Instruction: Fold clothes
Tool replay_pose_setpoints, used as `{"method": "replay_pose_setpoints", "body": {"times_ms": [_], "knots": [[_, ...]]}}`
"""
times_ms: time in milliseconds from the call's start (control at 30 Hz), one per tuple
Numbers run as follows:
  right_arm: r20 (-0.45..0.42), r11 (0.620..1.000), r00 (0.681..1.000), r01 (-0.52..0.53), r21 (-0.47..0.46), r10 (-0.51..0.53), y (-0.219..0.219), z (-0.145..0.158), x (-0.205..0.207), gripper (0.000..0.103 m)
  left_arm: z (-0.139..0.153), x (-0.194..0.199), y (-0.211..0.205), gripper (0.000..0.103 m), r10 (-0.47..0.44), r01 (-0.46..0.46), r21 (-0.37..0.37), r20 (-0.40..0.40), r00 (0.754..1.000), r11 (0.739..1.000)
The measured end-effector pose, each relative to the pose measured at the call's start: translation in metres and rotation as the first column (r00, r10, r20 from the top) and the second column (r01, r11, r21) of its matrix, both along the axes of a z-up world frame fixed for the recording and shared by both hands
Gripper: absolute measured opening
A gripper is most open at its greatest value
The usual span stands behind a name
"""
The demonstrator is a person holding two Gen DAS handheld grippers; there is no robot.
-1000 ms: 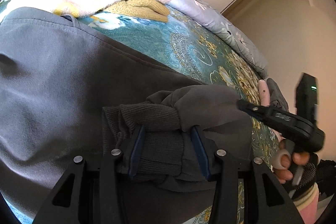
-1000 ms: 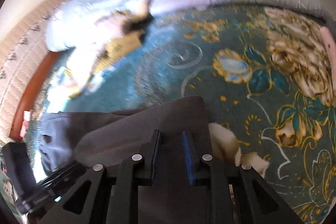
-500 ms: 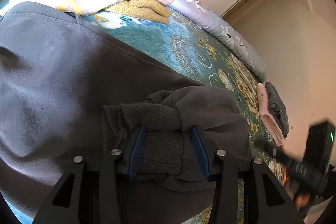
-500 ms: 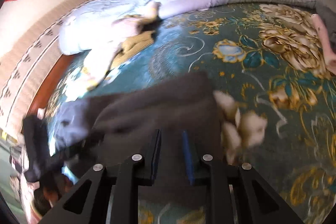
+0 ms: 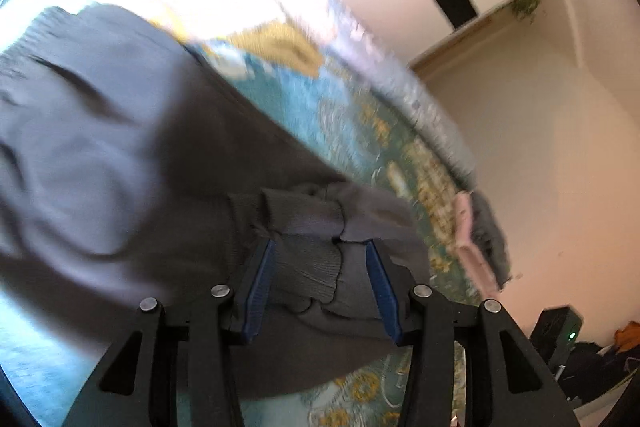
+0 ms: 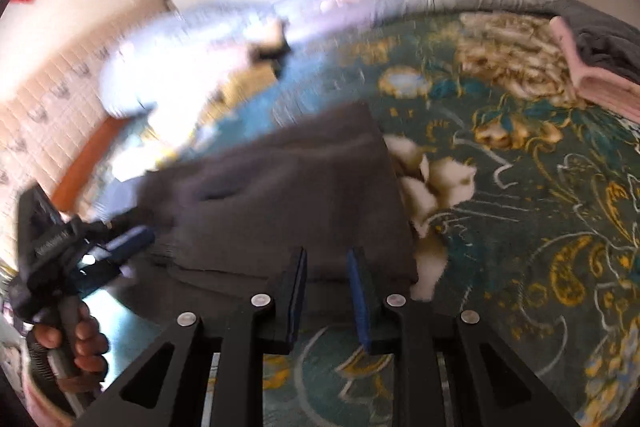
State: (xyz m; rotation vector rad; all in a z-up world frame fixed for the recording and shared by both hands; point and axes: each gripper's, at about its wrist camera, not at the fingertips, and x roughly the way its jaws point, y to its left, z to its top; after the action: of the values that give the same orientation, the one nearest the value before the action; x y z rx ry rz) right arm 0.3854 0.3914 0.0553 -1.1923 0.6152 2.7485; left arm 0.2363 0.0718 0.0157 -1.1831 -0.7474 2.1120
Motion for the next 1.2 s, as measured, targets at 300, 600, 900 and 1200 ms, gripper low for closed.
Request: {"method": "replay_pose_setpoints", "body": {"times_ms": [300,600,900,1200], "knots": [[0.011,0.996,0.997,0.077,-0.047,-0.077,0.007,-0.003,0.016,0.024,0.000,0.013,-0.148,0.068,0.321,-0.322,0.045,0.027,0.947,0.946],[0.033,0.998,0.999,0.045,-0.050,-0.043,-0.015,-0.010,0.006,0.024,-0.054,0.000,-0.185,0.068,0.376,-0.411,0.128,0.228,0.898,0.903],[0.047,0.991,0.997,0.071,-0.110,-0.067,-0.001,-0.019,0.012,0.024,-0.074,-0.019,-0.184,0.068,0.395,-0.451,0.209,0.262,0.881,0.868],[0.036,0.984,0.998,0.062,-0.168,-0.057,0.009,-0.029,0.018,0.024,-0.076,-0.017,-0.185,0.042,0.438,-0.492,0.183,0.269,0.858,0.851]]}}
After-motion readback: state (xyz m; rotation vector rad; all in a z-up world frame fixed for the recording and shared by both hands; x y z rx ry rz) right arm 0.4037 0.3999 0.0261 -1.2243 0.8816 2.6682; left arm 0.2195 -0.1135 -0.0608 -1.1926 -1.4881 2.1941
